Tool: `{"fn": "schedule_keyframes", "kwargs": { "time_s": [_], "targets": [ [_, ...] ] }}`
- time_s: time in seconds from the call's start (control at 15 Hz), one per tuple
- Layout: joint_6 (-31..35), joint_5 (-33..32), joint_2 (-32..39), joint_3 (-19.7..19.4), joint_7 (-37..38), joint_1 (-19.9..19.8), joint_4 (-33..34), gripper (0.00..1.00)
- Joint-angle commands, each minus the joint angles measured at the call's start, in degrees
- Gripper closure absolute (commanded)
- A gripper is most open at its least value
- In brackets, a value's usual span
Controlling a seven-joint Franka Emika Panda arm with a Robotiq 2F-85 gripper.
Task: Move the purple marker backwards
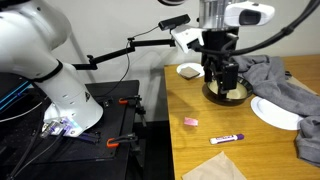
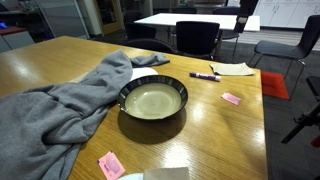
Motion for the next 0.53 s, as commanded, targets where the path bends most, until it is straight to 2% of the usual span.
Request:
{"fn": "schedule_keyframes", "kwargs": {
  "time_s": [0.0, 0.47],
  "targets": [
    [1.9, -0.6, 5.2, -1.6, -4.8, -1.0, 3.5, 0.0],
    [2.0, -0.4, 11.1, -3.4, -12.1, -2.7, 5.0, 0.0]
  ]
}}
